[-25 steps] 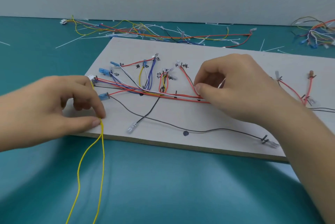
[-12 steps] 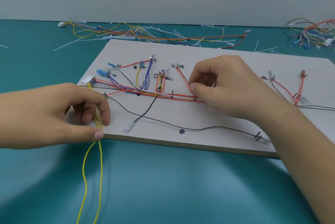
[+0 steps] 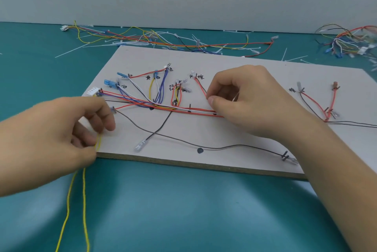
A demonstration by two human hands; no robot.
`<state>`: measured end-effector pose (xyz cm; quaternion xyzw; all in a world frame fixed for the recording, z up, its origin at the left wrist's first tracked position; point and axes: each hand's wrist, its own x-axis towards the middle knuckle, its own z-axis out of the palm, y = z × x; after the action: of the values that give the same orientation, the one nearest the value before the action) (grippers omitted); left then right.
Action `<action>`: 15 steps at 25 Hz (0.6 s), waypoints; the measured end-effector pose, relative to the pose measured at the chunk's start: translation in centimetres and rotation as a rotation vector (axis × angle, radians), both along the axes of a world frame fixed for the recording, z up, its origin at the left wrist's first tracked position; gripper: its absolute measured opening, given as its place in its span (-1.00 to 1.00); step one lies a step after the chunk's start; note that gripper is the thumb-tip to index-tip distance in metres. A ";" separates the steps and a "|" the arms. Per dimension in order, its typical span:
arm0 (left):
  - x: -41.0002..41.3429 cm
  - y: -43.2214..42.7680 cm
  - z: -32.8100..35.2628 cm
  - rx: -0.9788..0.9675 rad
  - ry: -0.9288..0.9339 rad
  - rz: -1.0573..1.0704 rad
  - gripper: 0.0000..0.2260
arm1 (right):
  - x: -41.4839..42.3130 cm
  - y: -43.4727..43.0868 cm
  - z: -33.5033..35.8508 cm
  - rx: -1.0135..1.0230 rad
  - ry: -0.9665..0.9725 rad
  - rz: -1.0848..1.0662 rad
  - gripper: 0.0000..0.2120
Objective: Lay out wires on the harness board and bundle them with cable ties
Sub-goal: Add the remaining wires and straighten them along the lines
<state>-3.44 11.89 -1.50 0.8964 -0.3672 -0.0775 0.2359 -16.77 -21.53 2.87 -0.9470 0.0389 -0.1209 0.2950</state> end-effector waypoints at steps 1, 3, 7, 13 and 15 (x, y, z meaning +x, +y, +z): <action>-0.8 -0.2 -0.7 -0.018 -0.007 0.051 -0.49 | 0.0 0.0 -0.1 0.001 0.001 0.000 -0.86; -2.3 -0.7 -1.4 -0.003 -0.045 0.090 -0.52 | 0.1 0.0 -0.1 0.003 0.007 0.001 -0.86; -3.1 -0.8 -1.0 -0.130 0.069 0.135 -0.50 | 0.0 0.2 -0.3 0.009 0.016 0.014 -0.86; -2.9 -0.5 0.5 -0.298 0.231 0.064 -0.53 | -0.1 0.4 -0.4 0.003 0.023 0.052 -0.88; -3.2 -0.8 1.2 -0.343 0.300 0.025 -0.56 | -0.1 0.6 -0.3 0.014 0.016 0.070 -0.89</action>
<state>-6.61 11.10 -0.25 0.8260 -0.3248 -0.1437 0.4378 -16.91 -20.95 2.52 -0.9466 0.0089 -0.1027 0.3054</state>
